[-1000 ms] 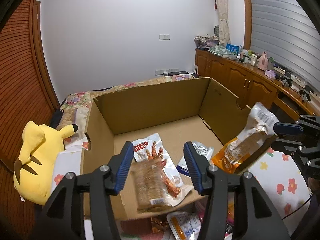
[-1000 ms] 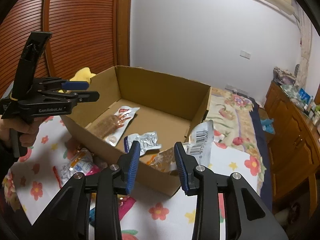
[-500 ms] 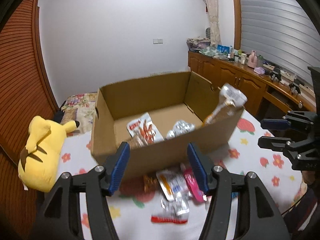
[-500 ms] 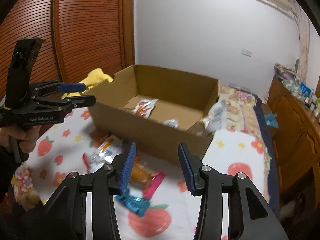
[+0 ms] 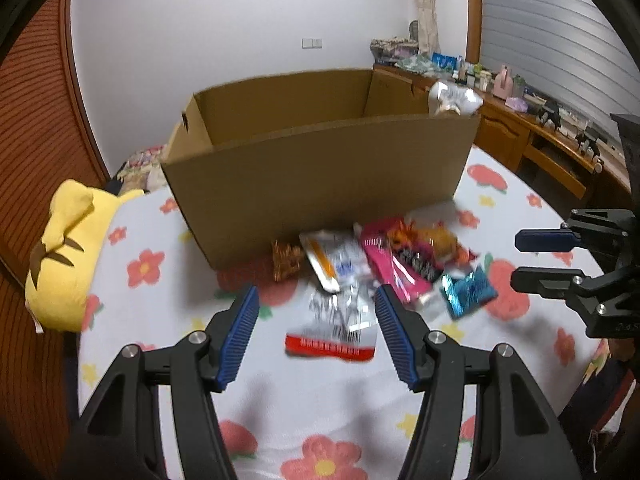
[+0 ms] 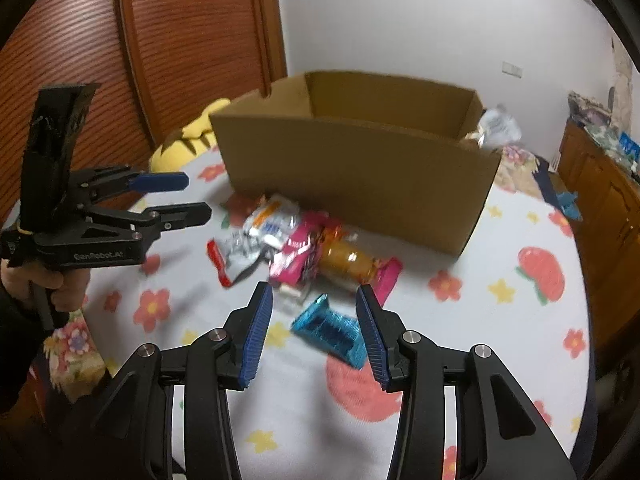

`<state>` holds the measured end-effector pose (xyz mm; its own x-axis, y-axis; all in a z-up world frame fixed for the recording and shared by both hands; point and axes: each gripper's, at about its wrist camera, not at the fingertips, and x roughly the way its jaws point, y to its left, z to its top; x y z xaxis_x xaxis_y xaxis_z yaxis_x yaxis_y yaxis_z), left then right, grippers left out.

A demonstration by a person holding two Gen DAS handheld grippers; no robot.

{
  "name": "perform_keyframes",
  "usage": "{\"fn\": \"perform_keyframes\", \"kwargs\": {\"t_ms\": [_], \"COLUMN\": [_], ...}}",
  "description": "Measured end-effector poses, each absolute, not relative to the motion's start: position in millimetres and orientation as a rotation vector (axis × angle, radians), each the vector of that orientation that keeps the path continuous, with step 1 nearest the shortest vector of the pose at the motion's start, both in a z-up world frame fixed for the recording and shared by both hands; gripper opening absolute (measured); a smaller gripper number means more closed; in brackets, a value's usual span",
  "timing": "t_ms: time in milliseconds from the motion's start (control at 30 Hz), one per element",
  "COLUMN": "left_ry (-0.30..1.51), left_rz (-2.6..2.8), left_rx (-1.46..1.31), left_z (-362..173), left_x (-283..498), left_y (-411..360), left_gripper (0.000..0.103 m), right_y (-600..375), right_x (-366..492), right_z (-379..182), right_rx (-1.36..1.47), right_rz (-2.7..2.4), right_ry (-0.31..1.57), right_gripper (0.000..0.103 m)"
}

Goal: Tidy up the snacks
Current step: 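Lower the left tool onto the white printed pouch while the right tool grasps the blue candy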

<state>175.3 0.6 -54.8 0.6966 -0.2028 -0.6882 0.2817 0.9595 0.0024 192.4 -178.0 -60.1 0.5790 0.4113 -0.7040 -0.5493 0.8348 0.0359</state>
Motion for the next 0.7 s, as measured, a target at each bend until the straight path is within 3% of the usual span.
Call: {"fn": "perform_keyframes", "kwargs": {"t_ms": [700], "left_ry": [0.815], "left_rz": [-0.293], "left_rx": [0.066], "left_z": [-86.8], "left_x": [173.0], "left_y": [3.5], "left_gripper": [0.061], "right_y": [-169.8], "right_x": [226.6], "right_z": [-111.7], "right_rx": [-0.202], "right_rz": [0.585], "right_ry": [0.912], "right_gripper": [0.043]}}
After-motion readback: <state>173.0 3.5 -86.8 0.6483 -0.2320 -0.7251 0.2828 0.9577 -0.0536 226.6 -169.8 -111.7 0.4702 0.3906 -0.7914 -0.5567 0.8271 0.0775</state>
